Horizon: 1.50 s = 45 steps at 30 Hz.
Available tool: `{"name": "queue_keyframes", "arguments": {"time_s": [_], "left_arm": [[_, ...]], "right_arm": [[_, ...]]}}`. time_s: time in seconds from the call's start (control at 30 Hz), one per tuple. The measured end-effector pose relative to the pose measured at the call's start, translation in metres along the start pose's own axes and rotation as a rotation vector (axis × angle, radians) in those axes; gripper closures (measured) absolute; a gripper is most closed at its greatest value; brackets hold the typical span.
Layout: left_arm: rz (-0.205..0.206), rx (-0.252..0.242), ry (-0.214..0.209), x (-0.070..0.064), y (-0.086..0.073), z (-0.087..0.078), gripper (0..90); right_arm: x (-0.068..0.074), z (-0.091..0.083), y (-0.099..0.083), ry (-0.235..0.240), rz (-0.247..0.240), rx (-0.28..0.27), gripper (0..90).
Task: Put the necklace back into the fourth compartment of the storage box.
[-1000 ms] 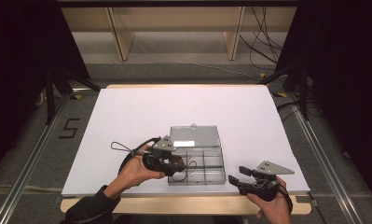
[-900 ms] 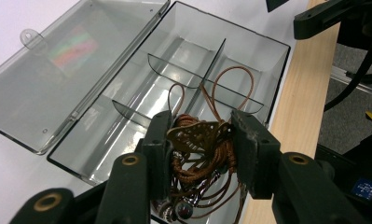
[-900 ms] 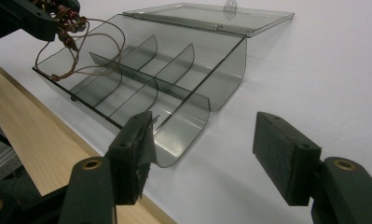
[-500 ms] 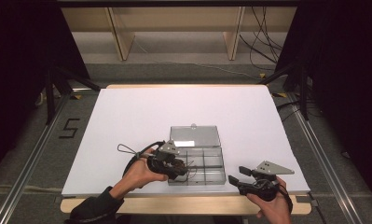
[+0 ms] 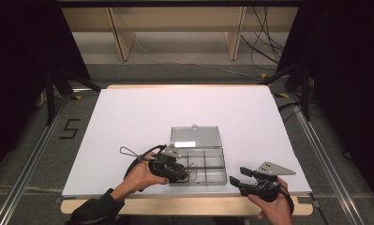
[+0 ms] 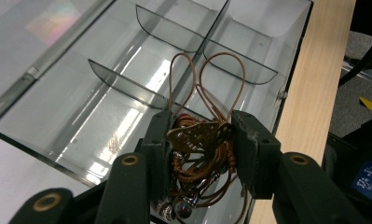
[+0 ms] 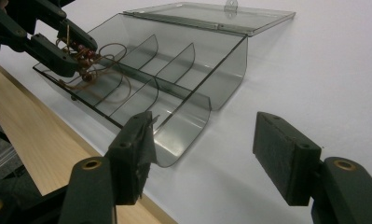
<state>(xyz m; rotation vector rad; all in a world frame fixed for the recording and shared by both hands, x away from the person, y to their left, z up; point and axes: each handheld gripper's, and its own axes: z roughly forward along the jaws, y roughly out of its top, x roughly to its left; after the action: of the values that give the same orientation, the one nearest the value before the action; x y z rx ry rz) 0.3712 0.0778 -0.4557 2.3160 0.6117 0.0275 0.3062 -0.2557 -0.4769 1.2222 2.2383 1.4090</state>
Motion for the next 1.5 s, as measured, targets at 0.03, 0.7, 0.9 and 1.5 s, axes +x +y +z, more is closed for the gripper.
{"name": "queue_keyframes", "arguments": {"time_s": [0.03,0.7,0.9,1.5], "left_arm": [[0.000,0.007,0.000,0.000,0.000,0.000,59.3],[-0.028,0.000,0.009,0.001,0.001,-0.010,54.2],[-0.020,-0.044,0.021,0.000,0.002,-0.022,53.9],[-0.150,-0.170,0.107,0.002,-0.025,-0.039,40.3]], "right_arm": [[0.001,-0.001,0.000,-0.006,0.001,0.007,39.2],[0.000,-0.002,0.000,-0.005,0.001,0.004,39.1],[0.000,-0.001,0.000,-0.010,-0.007,0.000,39.1],[-0.005,-0.003,-0.001,-0.023,0.005,-0.002,38.2]]}}
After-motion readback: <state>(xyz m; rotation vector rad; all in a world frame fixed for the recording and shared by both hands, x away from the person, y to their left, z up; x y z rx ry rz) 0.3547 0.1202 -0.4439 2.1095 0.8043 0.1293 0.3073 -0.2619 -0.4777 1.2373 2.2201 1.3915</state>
